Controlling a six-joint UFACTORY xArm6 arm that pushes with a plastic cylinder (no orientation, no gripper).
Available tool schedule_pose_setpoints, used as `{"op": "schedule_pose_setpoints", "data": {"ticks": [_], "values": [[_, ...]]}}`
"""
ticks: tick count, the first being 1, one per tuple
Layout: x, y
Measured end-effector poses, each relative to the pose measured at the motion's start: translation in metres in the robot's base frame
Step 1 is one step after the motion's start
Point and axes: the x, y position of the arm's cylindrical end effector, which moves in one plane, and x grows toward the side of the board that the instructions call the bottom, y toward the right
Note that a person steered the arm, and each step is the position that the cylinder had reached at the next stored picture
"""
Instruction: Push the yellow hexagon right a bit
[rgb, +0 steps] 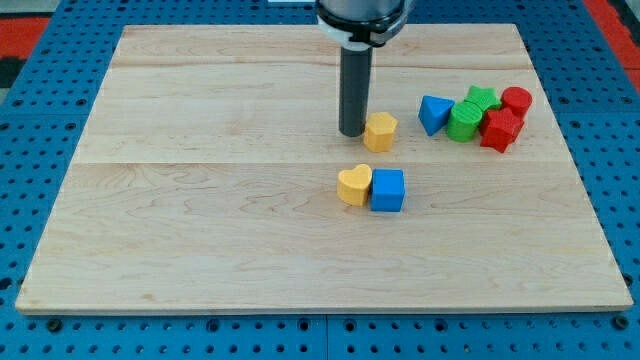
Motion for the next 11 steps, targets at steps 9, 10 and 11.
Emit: {"op": "schedule_pose_setpoints", "data": {"ticks": [9, 10, 11], "values": [[0.035, 0.016], [0.035, 0.025], [0.035, 0.035]]}}
